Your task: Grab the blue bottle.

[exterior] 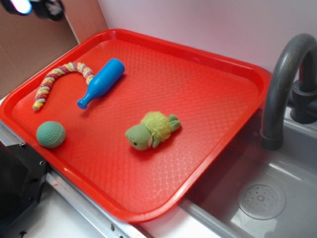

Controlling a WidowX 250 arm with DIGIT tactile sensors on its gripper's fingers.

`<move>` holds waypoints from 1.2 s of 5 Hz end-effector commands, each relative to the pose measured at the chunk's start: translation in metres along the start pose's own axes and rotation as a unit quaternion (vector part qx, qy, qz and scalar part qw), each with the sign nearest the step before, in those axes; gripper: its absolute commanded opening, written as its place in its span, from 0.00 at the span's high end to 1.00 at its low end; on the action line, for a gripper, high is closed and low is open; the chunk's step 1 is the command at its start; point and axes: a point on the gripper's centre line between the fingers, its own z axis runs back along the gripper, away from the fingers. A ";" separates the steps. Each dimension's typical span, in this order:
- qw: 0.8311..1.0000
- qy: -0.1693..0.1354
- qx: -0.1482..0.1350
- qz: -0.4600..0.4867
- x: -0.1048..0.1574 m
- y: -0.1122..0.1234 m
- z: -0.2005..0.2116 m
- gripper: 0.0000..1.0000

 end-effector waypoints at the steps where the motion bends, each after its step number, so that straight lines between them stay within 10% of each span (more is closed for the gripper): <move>1: 1.000 -0.017 -0.005 -0.005 0.052 0.018 -0.031 0.00; 6: 0.995 0.075 -0.052 -0.032 0.065 0.006 -0.120 0.00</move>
